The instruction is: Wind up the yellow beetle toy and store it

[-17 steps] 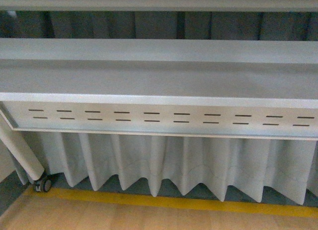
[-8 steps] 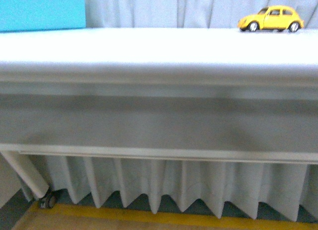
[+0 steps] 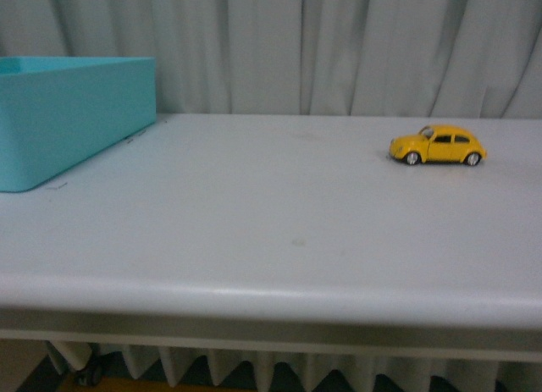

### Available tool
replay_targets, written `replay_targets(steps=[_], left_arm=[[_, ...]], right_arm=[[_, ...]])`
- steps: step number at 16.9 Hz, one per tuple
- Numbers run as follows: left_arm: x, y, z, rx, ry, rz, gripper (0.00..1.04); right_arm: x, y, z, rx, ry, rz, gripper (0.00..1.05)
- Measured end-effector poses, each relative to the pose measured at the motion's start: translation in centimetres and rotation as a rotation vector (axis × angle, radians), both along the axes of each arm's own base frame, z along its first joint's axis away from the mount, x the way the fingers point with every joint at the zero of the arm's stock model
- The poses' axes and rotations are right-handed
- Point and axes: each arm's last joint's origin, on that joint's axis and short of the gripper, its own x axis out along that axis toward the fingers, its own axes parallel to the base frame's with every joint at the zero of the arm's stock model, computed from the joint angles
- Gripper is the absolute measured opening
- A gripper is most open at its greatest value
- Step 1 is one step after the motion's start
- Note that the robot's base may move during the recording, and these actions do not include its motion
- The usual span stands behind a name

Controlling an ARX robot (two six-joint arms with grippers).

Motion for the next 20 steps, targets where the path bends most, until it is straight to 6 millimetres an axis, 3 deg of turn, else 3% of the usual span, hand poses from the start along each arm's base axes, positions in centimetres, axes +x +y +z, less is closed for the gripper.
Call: replay_targets(steps=[20], left_arm=[[0.0,0.0,0.0,0.001,0.0,-0.001,0.98]], right_arm=[[0.0,0.0,-0.01,0.001,0.001,-0.001,0.98]])
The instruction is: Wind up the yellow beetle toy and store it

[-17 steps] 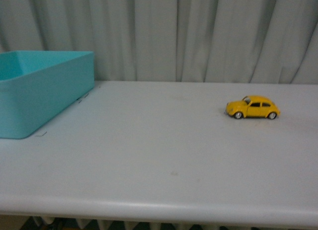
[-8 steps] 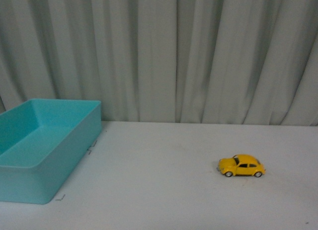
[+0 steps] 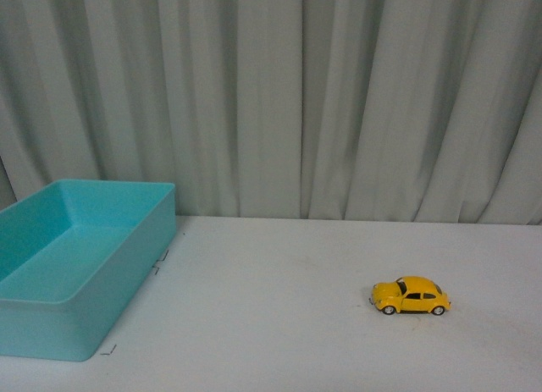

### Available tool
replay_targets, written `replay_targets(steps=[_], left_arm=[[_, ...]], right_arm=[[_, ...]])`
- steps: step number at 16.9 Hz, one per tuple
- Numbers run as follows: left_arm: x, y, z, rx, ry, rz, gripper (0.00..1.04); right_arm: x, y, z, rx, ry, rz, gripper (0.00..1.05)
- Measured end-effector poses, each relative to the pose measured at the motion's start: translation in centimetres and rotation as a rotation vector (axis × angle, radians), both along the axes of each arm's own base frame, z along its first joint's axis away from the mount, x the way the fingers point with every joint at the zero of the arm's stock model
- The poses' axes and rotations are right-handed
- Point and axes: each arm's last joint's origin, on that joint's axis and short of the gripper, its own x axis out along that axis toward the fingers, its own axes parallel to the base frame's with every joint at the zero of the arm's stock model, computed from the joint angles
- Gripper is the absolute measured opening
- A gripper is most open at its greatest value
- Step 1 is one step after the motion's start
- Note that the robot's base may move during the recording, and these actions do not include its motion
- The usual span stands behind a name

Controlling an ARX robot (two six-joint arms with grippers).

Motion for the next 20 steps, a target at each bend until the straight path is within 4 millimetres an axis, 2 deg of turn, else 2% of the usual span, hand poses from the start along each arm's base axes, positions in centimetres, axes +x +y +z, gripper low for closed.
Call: replay_targets(steps=[20], left_arm=[[0.0,0.0,0.0,0.0,0.0,0.0,0.98]], right_arm=[[0.0,0.0,0.0,0.0,0.0,0.0,0.98]])
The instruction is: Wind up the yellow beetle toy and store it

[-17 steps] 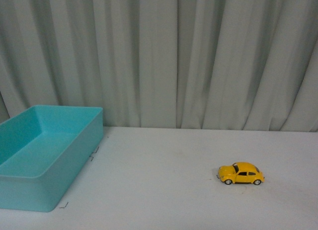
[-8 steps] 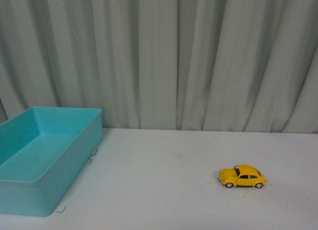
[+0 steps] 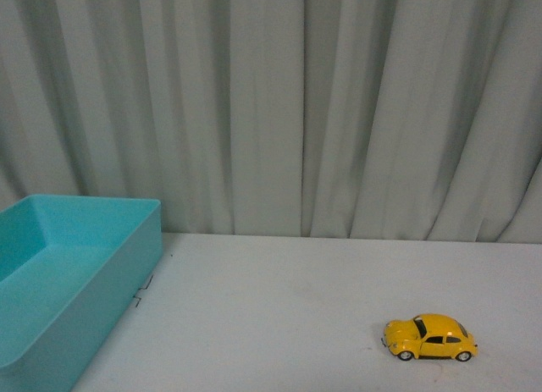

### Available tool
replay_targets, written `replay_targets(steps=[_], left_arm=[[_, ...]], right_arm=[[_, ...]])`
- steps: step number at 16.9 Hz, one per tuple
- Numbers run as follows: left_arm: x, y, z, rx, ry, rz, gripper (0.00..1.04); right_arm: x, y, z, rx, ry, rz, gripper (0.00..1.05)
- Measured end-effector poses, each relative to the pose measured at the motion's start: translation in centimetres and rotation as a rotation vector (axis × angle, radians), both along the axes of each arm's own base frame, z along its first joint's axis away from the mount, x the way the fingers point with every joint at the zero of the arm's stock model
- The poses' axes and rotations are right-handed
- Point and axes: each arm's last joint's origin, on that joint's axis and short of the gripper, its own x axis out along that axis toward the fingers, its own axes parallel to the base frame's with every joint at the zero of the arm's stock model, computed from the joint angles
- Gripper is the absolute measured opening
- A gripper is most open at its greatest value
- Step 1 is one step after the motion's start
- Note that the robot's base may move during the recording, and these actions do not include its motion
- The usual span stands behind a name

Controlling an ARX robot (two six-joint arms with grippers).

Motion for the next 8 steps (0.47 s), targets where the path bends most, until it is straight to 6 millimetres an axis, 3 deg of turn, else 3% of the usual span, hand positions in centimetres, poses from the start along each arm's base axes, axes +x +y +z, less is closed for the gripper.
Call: replay_targets(steps=[8], left_arm=[[0.0,0.0,0.0,0.0,0.0,0.0,0.98]], right_arm=[[0.0,0.0,0.0,0.0,0.0,0.0,0.98]])
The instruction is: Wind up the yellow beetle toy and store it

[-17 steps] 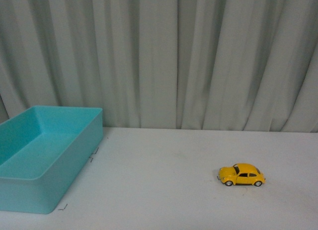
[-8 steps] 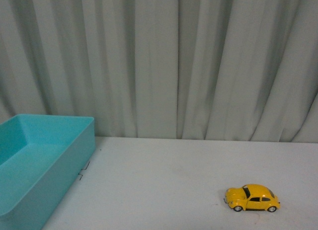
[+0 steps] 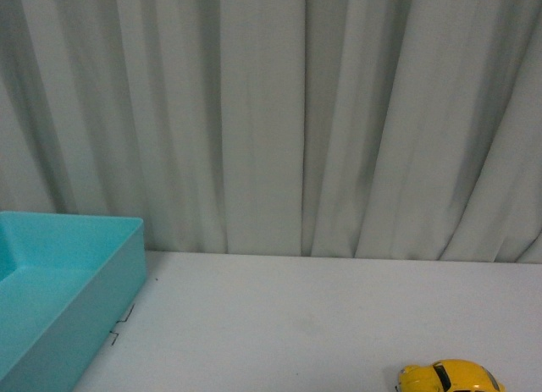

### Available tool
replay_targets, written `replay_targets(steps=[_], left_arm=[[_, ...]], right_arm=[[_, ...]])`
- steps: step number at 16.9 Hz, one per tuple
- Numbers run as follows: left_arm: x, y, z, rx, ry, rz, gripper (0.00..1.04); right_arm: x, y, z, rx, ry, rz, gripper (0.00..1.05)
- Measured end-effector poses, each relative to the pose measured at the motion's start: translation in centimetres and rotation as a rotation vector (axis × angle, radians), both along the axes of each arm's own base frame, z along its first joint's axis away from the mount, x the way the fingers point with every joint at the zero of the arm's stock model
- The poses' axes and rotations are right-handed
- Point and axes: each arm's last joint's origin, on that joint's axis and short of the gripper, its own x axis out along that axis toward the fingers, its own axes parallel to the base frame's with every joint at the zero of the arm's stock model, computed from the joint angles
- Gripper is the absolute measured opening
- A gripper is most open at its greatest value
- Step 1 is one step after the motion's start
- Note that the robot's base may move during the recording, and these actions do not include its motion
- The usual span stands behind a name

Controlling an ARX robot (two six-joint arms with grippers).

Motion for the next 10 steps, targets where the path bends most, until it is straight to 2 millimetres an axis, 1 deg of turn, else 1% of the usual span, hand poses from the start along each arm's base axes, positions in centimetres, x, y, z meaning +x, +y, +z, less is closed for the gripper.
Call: replay_targets(steps=[6,7,8,9,10], left_arm=[[0.0,0.0,0.0,0.0,-0.001,0.0,0.98],[0.0,0.0,0.0,0.0,-0.001,0.0,0.98],[0.0,0.0,0.0,0.0,0.0,0.004,0.98],[0.0,0.0,0.0,0.0,-0.002,-0.006,0.98],[0.0,0.0,0.0,0.0,0.001,0.004,0.98]], right_arm=[[0.0,0.0,0.0,0.0,0.0,0.0,0.98],[0.0,0.0,-0.3,0.029,0.051,-0.036,0.98],[0.6,0.5,-0.1,0.111,0.299,-0.301,0.98],[1.9,0.3,-0.2,0.18,0.288,-0.526,0.98],[2.4,-1.2,-0.2,0.246,0.147,-0.838,0.98]])
